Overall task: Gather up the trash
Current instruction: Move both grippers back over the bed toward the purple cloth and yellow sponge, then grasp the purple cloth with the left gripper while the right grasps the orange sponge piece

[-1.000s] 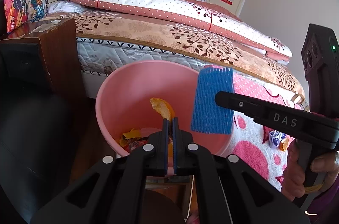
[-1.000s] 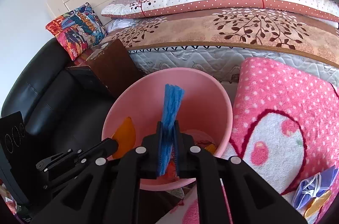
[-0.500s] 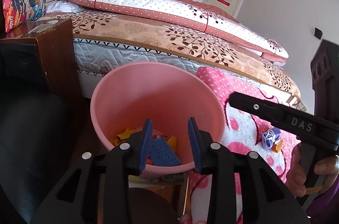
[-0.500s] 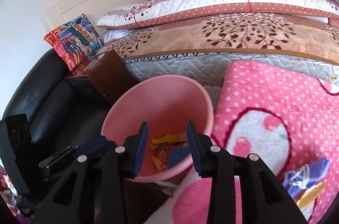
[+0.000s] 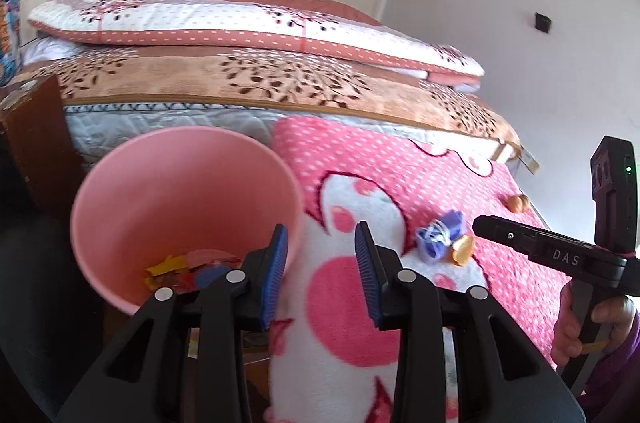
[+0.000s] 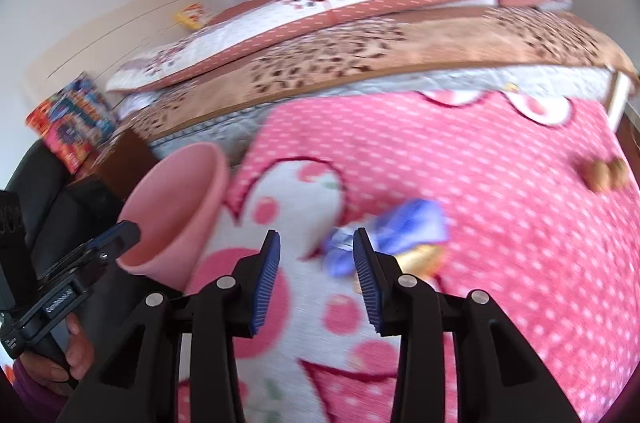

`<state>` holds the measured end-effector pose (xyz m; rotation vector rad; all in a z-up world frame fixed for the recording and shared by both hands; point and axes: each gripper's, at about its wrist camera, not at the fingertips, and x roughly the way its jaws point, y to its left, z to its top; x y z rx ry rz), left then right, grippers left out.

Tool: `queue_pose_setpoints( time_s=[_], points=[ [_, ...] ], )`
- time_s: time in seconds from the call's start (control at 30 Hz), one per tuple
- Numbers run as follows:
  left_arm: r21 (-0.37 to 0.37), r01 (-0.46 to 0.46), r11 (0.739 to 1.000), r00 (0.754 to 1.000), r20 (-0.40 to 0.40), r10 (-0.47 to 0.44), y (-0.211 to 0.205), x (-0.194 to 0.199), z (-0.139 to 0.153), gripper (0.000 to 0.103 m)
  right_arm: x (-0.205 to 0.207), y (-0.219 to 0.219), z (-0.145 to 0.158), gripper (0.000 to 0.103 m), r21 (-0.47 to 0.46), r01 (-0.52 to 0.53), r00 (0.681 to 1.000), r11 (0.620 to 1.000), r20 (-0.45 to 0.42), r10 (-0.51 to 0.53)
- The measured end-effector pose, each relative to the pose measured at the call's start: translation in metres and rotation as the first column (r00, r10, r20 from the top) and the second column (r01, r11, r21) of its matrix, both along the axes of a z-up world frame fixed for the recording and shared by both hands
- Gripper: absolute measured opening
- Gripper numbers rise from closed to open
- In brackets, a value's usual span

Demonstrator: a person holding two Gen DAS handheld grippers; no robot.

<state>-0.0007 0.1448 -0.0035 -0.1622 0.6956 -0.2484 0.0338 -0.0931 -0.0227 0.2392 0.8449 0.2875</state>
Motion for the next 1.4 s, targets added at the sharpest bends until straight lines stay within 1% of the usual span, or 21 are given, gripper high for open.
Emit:
queue_pose_setpoints(
  time_s=[0.07,0.13,0.27,0.33,0.37,0.53,0.67,0.73,0.77,0.8,0.83,0.87,0.9,1.0,1.07,1.17,1.33,1.4],
  points=[
    [0.007,0.031,0.999,0.999,-0.010,-0.031,-0.014,0.002,-0.003,0.035,-0.003,-0.019,-0.009,0.043,0.004,0.045,0.999,0.999,-0.025,-0.045],
    [0.016,0.055,0.998,0.998,-0.021,-0.055,-0.025,0.003,-0.005,0.035,-0.004,-0.031,-0.019,0.043,0.010,0.068,0.996,0.998,-0.056,-0.068],
    [0.037,0.089,0.995,0.995,-0.050,-0.087,-0.045,0.004,-0.013,0.035,0.000,-0.037,-0.036,0.044,0.034,0.066,0.992,0.997,-0.109,-0.062],
    [0.044,0.100,0.994,0.993,-0.064,-0.097,-0.051,0.004,-0.017,0.035,0.003,-0.033,-0.043,0.051,0.046,0.065,0.990,0.997,-0.131,-0.058],
    [0.047,0.103,0.994,0.993,-0.069,-0.100,-0.053,0.004,-0.018,0.035,0.005,-0.032,-0.046,0.056,0.050,0.069,0.988,0.996,-0.139,-0.062],
    [0.065,0.117,0.991,0.990,-0.087,-0.112,-0.062,0.007,-0.023,0.035,0.018,-0.025,-0.057,0.060,0.042,0.107,0.982,0.993,-0.158,-0.099],
    [0.075,0.124,0.989,0.989,-0.091,-0.117,-0.067,0.011,-0.022,0.035,0.025,-0.013,-0.058,0.061,-0.038,0.101,0.987,0.994,-0.119,-0.105],
    [0.078,0.126,0.989,0.988,-0.096,-0.118,-0.068,0.013,-0.023,0.035,0.027,-0.015,-0.059,0.061,-0.030,0.102,0.987,0.994,-0.123,-0.105],
    [0.079,0.126,0.989,0.988,-0.100,-0.118,-0.069,0.015,-0.023,0.035,0.027,-0.017,-0.059,0.056,-0.025,0.095,0.987,0.995,-0.126,-0.098],
    [0.077,0.128,0.989,0.987,-0.103,-0.120,-0.069,0.016,-0.024,0.035,0.027,-0.018,-0.059,0.049,-0.046,0.084,0.988,0.995,-0.128,-0.089],
    [0.073,0.131,0.989,0.987,-0.105,-0.123,-0.070,0.017,-0.024,0.035,0.027,-0.019,-0.059,0.046,-0.064,0.059,0.989,0.996,-0.130,-0.067],
    [0.070,0.136,0.988,0.986,-0.109,-0.128,-0.071,0.018,-0.024,0.035,0.026,-0.021,-0.059,0.039,-0.072,0.044,0.990,0.996,-0.129,-0.053],
    [0.070,0.141,0.988,0.985,-0.111,-0.133,-0.072,0.020,-0.024,0.035,0.024,-0.024,-0.059,0.030,-0.073,0.037,0.991,0.997,-0.129,-0.046],
    [0.078,0.159,0.984,0.982,-0.118,-0.150,-0.080,0.027,-0.026,0.035,0.018,-0.033,-0.060,0.014,-0.034,0.035,0.991,0.999,-0.131,-0.039],
    [0.073,0.173,0.982,0.979,-0.126,-0.163,-0.085,0.031,-0.027,0.035,0.014,-0.037,-0.058,0.010,-0.013,0.030,0.992,0.999,-0.123,-0.032],
    [0.071,0.203,0.977,0.971,-0.142,-0.192,-0.096,0.037,-0.031,0.035,0.009,-0.044,-0.056,0.009,0.000,0.022,0.994,1.000,-0.111,-0.022],
    [0.093,0.251,0.964,0.958,-0.170,-0.233,-0.116,0.046,-0.040,0.035,0.000,-0.067,-0.049,0.009,0.066,0.057,0.994,0.996,-0.098,-0.051],
    [0.094,0.259,0.961,0.952,-0.193,-0.238,-0.122,0.053,-0.046,0.035,-0.002,-0.075,-0.049,0.009,0.085,0.072,0.993,0.994,-0.102,-0.063]
  ],
)
